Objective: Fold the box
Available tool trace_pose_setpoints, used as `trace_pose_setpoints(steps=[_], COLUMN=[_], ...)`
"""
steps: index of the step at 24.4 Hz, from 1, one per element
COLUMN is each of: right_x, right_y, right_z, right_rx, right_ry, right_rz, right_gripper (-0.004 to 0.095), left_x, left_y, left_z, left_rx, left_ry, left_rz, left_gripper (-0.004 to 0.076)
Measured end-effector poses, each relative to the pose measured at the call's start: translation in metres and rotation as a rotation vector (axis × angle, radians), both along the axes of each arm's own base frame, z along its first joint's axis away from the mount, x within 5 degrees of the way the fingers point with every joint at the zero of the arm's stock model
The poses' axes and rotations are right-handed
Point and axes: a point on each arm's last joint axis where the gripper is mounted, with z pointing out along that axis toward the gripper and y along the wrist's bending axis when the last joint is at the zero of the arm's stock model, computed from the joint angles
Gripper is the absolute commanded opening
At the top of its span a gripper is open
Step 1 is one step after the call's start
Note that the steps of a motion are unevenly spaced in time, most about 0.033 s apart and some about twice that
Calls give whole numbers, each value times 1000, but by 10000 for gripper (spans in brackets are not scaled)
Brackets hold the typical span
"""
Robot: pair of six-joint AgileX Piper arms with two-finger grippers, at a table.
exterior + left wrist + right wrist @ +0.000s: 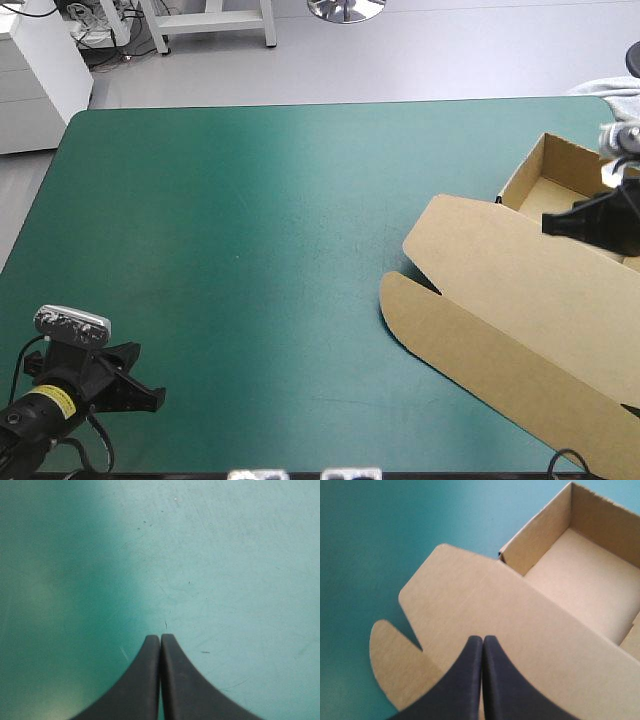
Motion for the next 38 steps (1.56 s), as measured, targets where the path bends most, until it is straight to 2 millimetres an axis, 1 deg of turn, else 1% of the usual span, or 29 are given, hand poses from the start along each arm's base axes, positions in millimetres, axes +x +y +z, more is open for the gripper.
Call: trace_pose_setpoints(steps=[1, 4, 5, 6, 8, 11, 14, 17, 19, 24, 30, 38], right_x=[-13, -37, -45, -54, -66, -83, -97, -109, -114, -123, -124, -125], right_y=[5, 10, 10, 11, 12, 12, 13, 14, 15, 16, 16, 16], right_z=[-9, -29, -39, -54, -74, -104, -130, -150, -162, -179, -197, -199], right_rx=[1, 1, -6, -18, -24, -39, -50, -63, -63, -69, -76, -77], right_ry=[11, 32, 46, 68, 95, 119, 117, 95, 91, 45, 64, 85], right_rz=[23, 42, 49, 59, 67, 80, 88, 105, 112, 113, 119, 127], right_gripper=[-17, -17, -17, -17, -17, -17, -17, -17, -17, -17, -18, -17], left_x=[-3, -9, -12, -17, -22, -29, -32, -33, -33, -33, -33, -33], left_y=[1, 4, 4, 5, 6, 8, 9, 10, 10, 10, 9, 9], left_z=[-5, -17, -22, -25, -30, -31, -30, -30, -30, -30, -30, -30], left_rx=[3, 2, -3, -17, -39, -61, -72, -75, -75, -75, -76, -76], left_ry=[-3, 4, 4, -2, -10, -37, -56, -62, -62, -62, -62, -62], left_rz=[-3, -5, -7, -9, -14, -17, -19, -19, -19, -19, -19, -19], left_gripper=[-10, -10, -10, -10, -10, -10, -10, -10, -10, -10, -10, -10])
